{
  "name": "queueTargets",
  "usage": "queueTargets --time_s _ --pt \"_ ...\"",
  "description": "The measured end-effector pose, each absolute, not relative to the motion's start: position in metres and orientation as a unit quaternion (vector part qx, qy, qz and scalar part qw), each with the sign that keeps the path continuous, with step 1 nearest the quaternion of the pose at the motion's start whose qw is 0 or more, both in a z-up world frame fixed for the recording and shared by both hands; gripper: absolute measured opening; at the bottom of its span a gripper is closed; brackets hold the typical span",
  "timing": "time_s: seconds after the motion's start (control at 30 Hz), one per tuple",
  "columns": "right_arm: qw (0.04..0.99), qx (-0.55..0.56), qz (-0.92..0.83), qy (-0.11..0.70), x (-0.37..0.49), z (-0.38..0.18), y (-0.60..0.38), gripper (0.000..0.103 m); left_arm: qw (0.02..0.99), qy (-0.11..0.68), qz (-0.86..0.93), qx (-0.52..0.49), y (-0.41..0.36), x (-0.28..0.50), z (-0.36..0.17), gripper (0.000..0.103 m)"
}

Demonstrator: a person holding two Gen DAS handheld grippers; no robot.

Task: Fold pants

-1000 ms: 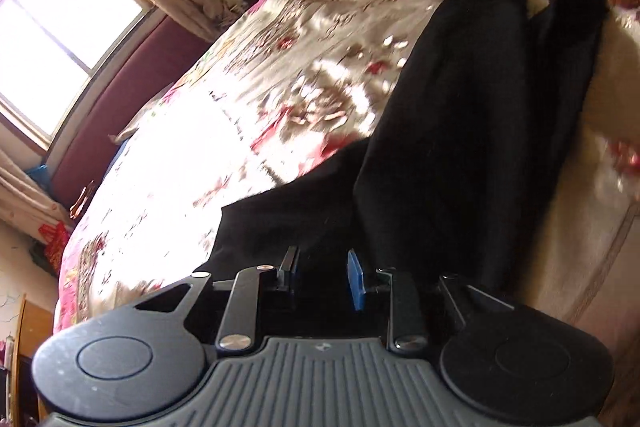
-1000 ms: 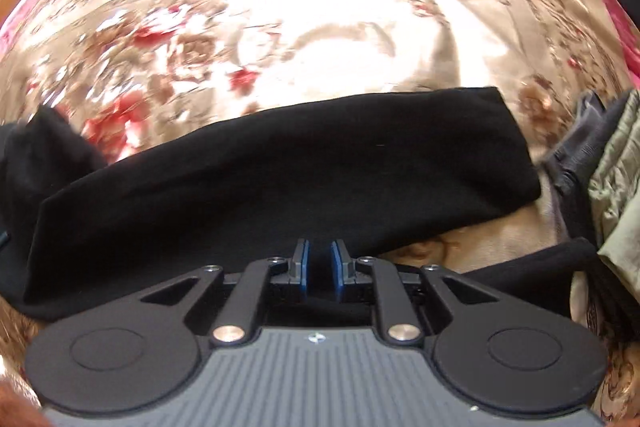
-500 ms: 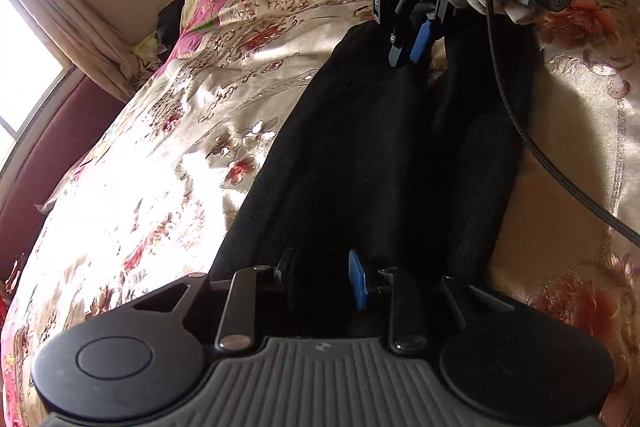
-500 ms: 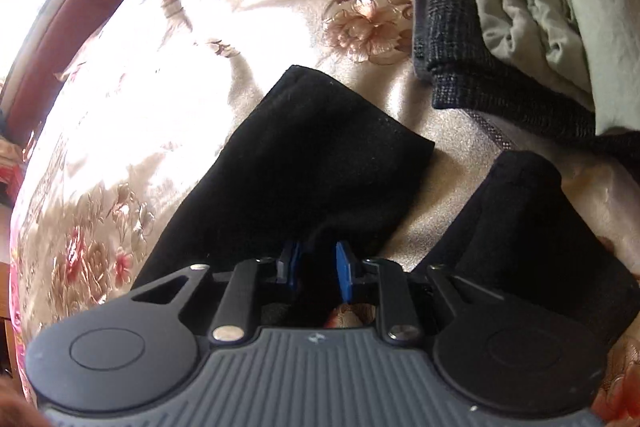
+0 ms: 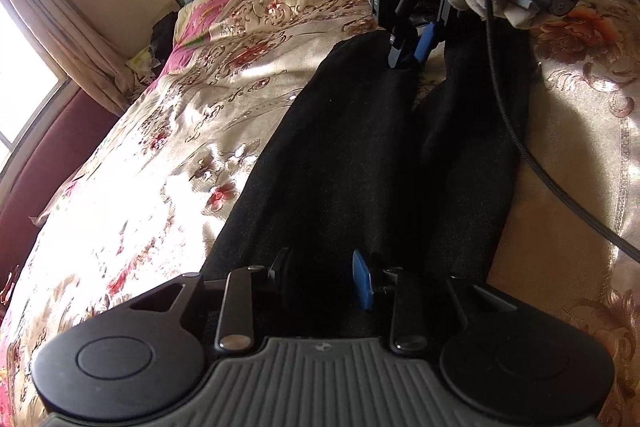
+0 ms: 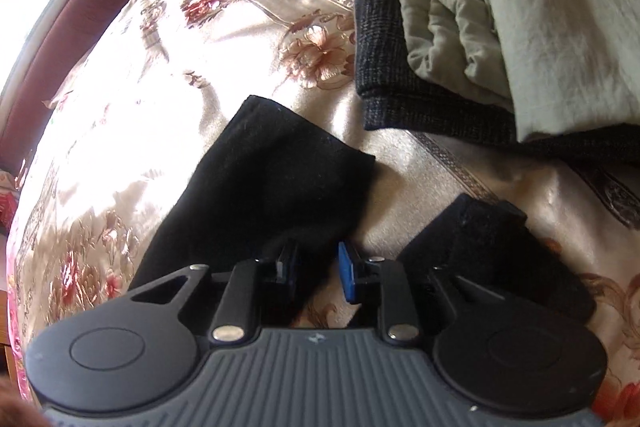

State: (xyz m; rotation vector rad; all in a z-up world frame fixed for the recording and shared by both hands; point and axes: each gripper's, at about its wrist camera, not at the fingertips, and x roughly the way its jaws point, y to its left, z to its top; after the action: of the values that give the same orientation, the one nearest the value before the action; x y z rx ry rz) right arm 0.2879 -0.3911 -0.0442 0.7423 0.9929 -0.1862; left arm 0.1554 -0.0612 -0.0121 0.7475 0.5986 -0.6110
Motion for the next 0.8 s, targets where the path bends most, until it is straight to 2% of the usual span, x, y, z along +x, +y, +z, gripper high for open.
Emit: queueTargets --time_s 0.07,0.1,0.13,0.17,0.3,0.63,0.73,0.8 --pt "0.810 0.351 -0.089 0.461 0.294 -0.048 -0.388 0.031 0.844 0.283 -0.288 0.353 -0.063 0.155 -0.012 0.048" --pt "0.813 0.345 -0.090 0.461 0.295 -0.047 -0.386 0.029 0.845 0.283 -0.287 0.352 -0.063 0.156 -0.012 0.048" --pt "0.817 0.336 -0.088 0.461 0.295 -0.046 -0.384 0.015 0.846 0.284 -0.286 0.349 -0.064 0.156 -0.012 0.048" --pt "0.815 0.339 -0.081 0.463 0.293 -0.043 -0.382 0.007 0.847 0.284 -0.286 0.348 -0.065 0.158 -0.013 0.048" --pt "0.815 0.377 -0.047 0.438 0.286 -0.016 -0.387 0.007 0.846 0.268 -0.289 0.359 -0.067 0.158 -0.012 0.048" --pt "0.862 0.361 0.041 0.353 0.227 0.126 -0.380 0.006 0.857 0.209 -0.311 0.354 -0.063 0.147 0.039 0.048" --pt "0.869 0.342 0.019 0.357 0.209 0.120 -0.388 0.006 0.849 0.208 -0.331 0.356 -0.066 0.140 0.040 0.049" --pt "0.846 0.343 -0.026 0.407 0.205 0.079 -0.398 0.006 0.838 0.220 -0.345 0.361 -0.071 0.137 0.030 0.049"
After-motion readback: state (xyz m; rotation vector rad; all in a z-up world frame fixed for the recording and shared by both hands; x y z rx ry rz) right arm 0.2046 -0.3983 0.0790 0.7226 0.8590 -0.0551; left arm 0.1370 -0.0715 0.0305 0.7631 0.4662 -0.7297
